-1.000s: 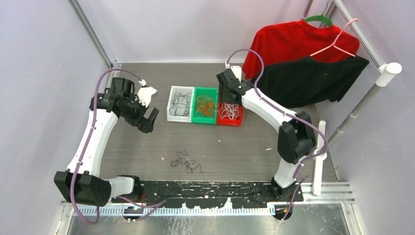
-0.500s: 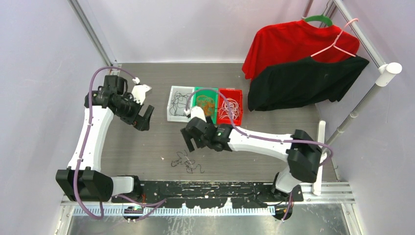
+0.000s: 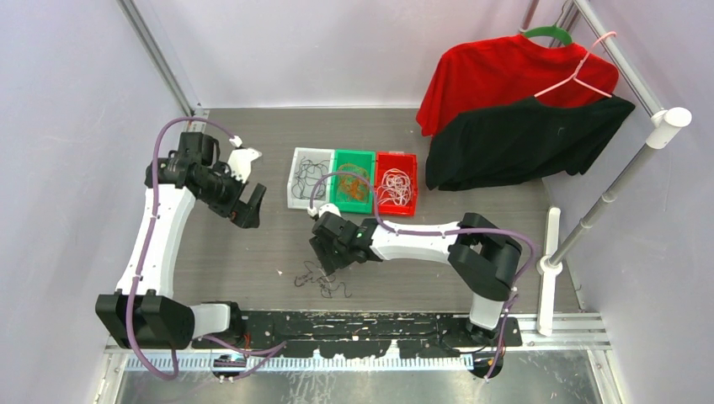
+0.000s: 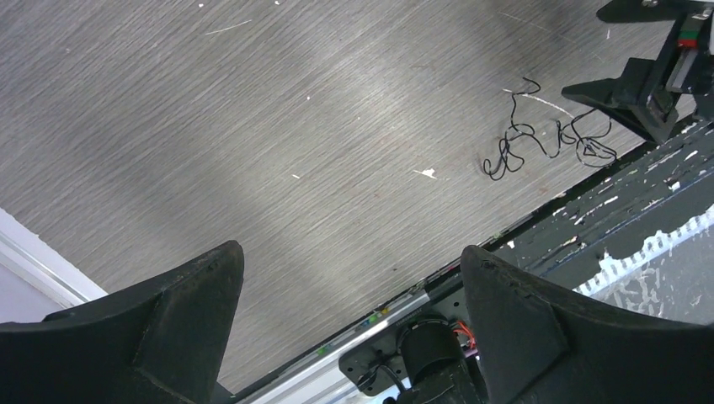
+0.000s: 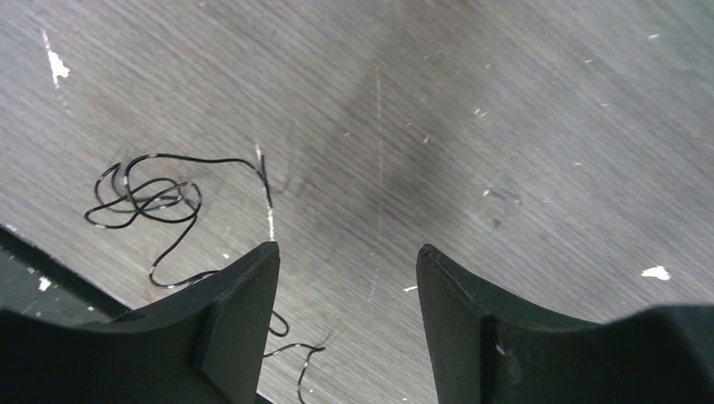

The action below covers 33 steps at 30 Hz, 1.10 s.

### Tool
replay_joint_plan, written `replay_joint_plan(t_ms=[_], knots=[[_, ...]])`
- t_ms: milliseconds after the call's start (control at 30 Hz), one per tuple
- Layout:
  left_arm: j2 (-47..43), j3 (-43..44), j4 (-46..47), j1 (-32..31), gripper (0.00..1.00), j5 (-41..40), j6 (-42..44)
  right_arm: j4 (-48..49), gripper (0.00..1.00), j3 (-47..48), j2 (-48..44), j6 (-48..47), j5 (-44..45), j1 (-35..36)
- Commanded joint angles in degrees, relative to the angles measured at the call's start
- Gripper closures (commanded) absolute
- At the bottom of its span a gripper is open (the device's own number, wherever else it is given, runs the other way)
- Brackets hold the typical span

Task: Untangle the cables
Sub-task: Pick up the cable at the center of the board.

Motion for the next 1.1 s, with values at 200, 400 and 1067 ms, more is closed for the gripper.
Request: replay_joint_plan(t_ms=[200, 400, 1067], knots=[[-2.36, -0.42, -1.19, 0.31, 0.00, 2.32, 1.76, 3.99, 0.36, -0.95, -6.64, 1.86, -10.05, -0.29], [-2.49, -0.29, -1.45, 0.27, 0.01, 2.79, 1.52, 4.10, 0.39, -3.27, -5.45, 3.57, -12.58, -0.20], [-4.78, -1.85, -2.75, 0.07, 0.00, 15.24, 2.92, -0.32, 0.99, 5.23, -10.95, 0.84, -13.63, -0.29]])
